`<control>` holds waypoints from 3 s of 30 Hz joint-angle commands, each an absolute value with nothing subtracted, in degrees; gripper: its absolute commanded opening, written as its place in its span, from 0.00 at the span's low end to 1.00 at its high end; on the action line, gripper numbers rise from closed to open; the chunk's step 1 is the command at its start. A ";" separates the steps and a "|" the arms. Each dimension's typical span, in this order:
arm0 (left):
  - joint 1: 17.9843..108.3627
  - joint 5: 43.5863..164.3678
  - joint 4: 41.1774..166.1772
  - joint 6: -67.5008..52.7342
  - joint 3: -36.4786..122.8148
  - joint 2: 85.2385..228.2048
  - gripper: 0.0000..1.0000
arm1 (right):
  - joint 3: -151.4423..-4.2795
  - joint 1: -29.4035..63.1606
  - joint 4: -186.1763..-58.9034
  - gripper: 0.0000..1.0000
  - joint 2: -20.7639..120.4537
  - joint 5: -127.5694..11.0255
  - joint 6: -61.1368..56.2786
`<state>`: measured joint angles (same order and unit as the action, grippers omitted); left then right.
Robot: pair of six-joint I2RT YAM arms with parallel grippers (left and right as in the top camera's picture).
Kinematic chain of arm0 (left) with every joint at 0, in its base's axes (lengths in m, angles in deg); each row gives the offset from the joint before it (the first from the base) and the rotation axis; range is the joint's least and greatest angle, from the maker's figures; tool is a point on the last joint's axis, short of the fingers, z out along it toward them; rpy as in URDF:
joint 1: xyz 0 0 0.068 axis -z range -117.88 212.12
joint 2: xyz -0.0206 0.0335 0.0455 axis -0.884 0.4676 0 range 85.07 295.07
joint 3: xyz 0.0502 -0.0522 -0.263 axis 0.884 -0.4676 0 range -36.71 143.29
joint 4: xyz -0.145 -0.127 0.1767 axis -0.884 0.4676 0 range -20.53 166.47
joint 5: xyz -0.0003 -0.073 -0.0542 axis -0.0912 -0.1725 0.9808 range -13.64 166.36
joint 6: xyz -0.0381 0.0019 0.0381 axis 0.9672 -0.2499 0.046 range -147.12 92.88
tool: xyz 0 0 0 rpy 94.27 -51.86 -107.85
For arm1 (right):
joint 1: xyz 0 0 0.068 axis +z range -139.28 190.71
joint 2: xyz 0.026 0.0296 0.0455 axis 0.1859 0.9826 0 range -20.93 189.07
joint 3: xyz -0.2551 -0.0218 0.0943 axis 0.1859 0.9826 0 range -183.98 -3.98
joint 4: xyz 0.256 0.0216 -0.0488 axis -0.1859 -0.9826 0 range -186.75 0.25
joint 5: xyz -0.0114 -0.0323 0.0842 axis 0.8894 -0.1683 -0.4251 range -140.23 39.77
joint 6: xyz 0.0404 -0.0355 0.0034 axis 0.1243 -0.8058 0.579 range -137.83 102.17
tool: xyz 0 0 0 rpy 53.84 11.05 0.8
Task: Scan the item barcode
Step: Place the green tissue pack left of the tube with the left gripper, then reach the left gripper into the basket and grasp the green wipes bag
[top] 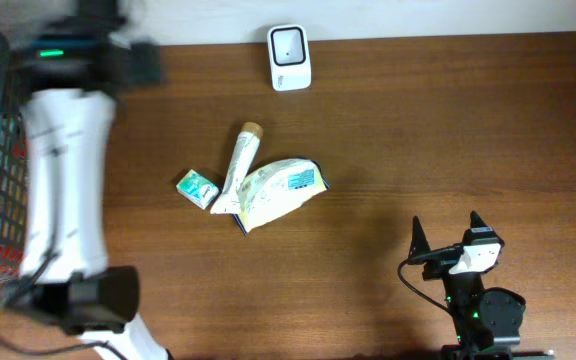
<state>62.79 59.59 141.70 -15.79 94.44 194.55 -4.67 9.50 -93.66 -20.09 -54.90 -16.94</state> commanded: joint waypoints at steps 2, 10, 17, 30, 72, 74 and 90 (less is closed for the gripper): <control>48.10 57.66 133.04 -14.34 99.41 192.73 0.99 | -4.30 9.20 -93.85 0.99 -20.46 -55.62 -16.96; 30.62 57.71 122.16 -23.33 99.19 204.88 0.99 | -4.30 9.20 -93.83 0.99 -20.46 -55.62 -16.99; 24.56 68.74 115.60 -43.17 99.19 221.87 1.00 | -4.30 9.20 -93.85 0.99 -20.46 -55.62 -16.99; 24.56 70.19 104.21 -47.41 99.19 237.23 0.98 | -4.30 9.20 -93.85 0.99 -20.46 -55.62 -16.99; 20.96 87.93 130.73 -44.14 113.66 240.82 0.77 | -4.30 9.20 -93.83 0.99 -20.46 -55.62 -16.96; 20.96 87.93 130.66 -40.40 115.58 236.99 0.79 | -4.30 9.20 -93.85 0.99 -20.46 -55.62 -16.96; 20.13 97.44 134.79 -43.11 116.56 228.45 0.76 | -4.30 9.20 -93.83 0.99 -20.46 -55.62 -16.99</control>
